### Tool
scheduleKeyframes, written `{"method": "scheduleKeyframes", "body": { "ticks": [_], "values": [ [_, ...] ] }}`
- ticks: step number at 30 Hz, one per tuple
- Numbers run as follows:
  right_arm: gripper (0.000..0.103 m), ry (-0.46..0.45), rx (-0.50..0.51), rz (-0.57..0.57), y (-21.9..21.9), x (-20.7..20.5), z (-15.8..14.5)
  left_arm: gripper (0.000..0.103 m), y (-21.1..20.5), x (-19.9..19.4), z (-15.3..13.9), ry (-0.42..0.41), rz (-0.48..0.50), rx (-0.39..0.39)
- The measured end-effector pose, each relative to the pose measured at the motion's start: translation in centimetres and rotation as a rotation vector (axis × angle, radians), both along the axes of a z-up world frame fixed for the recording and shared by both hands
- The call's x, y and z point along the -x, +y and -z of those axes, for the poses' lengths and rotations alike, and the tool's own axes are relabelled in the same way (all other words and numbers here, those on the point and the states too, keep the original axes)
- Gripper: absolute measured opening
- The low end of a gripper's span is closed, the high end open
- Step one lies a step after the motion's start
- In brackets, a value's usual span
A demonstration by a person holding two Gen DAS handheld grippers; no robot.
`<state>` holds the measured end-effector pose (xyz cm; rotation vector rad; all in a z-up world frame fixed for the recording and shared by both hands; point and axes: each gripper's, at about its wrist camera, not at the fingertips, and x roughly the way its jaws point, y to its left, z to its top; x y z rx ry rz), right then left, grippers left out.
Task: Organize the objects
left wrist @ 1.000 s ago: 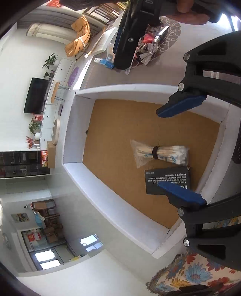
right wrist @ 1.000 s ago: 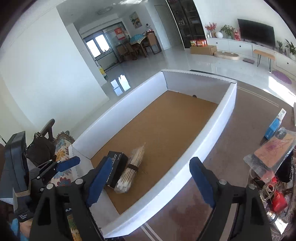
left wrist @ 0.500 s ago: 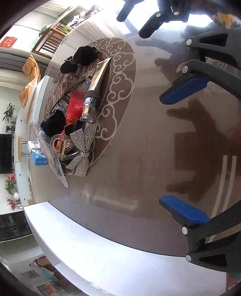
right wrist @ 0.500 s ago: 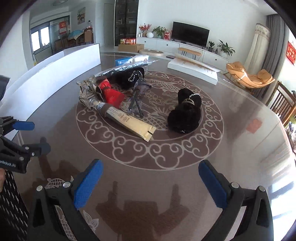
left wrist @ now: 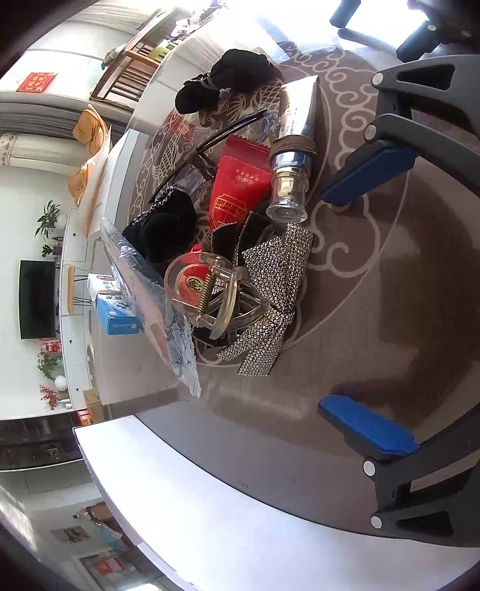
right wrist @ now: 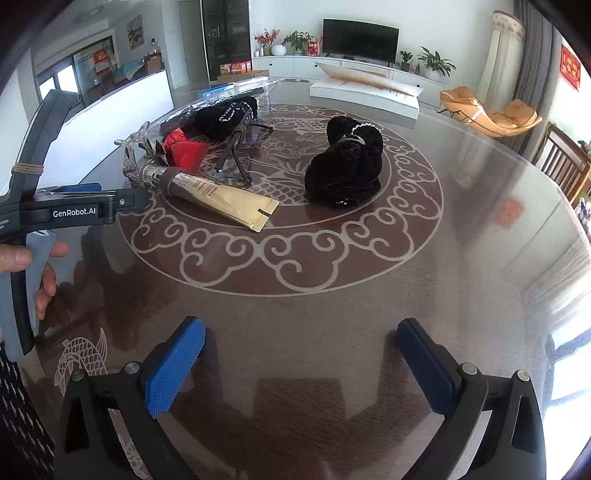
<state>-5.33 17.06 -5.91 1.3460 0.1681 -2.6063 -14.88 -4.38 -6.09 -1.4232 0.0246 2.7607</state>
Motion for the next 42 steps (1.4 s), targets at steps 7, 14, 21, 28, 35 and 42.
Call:
{"method": "scheduleKeyframes", "body": {
  "ticks": [7,14,21,28,35,42],
  "values": [
    [0.103,0.000,-0.001,0.001,-0.05,-0.01,0.12,0.103,0.27,0.06,0.13,0.002,0.000,0.000],
    [0.103,0.000,-0.001,0.001,-0.05,0.00,0.13,0.103,0.27,0.08,0.16,0.002,0.000,0.000],
    [0.103,0.001,-0.001,0.001,-0.06,0.00,0.13,0.103,0.25,0.07,0.13,0.002,0.000,0.000],
    [0.103,0.001,-0.002,0.001,-0.05,-0.07,0.15,0.103,0.38,0.45,0.37,0.002,0.001,0.000],
    [0.103,0.001,-0.001,0.001,-0.04,-0.10,0.14,0.103,0.37,0.42,0.36,0.002,0.001,-0.001],
    [0.103,0.001,-0.001,0.001,-0.05,-0.09,0.14,0.103,0.37,0.41,0.36,0.002,0.001,0.000]
  ]
}}
